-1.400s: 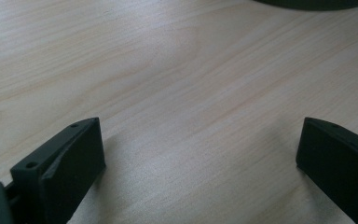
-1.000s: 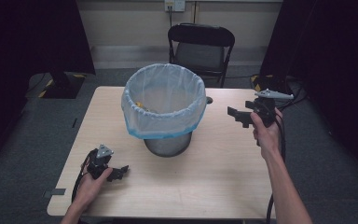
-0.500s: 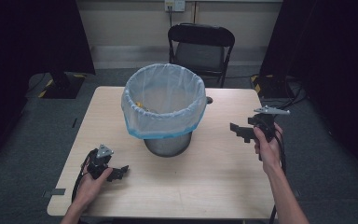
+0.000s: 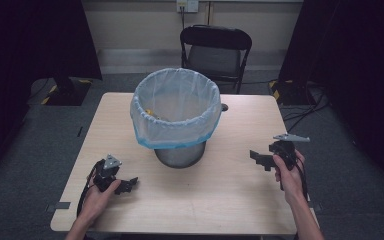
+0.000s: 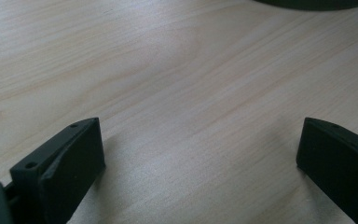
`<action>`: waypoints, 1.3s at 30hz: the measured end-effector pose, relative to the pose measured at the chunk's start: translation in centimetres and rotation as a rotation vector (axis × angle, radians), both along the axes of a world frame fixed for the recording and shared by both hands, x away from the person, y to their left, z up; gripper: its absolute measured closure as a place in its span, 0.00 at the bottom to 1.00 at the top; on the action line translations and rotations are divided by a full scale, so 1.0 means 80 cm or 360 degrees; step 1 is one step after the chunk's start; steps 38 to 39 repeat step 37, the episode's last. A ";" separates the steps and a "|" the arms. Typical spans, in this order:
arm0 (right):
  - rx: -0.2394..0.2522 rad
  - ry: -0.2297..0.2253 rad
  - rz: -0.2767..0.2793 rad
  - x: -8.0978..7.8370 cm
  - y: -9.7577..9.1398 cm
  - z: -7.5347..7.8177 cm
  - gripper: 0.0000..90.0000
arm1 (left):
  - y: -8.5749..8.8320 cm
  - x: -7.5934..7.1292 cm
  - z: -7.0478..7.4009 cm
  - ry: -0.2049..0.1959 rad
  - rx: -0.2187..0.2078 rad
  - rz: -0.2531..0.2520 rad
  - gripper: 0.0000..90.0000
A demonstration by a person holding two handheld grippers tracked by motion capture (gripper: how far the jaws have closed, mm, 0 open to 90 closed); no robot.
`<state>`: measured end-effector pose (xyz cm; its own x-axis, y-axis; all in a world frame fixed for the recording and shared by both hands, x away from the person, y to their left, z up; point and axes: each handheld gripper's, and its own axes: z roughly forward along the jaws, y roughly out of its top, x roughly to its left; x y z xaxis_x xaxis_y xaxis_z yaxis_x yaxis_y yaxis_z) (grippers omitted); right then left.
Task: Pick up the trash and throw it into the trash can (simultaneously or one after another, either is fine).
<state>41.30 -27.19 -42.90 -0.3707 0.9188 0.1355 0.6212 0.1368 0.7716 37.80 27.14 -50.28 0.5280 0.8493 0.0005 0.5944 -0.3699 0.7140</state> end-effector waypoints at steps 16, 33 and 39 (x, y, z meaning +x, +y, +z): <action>-0.0065 0.0114 -0.0034 -0.030 -0.003 -0.051 0.17 | 0.000 0.000 0.000 0.0000 -0.0002 0.0002 0.00; -0.0267 0.0021 0.0010 -0.042 0.008 -0.089 0.12 | 0.001 0.001 0.000 0.0003 0.0004 -0.0010 0.00; -0.0267 0.0020 0.0010 -0.042 0.008 -0.089 0.12 | 0.001 0.001 0.000 0.0004 0.0007 -0.0013 0.00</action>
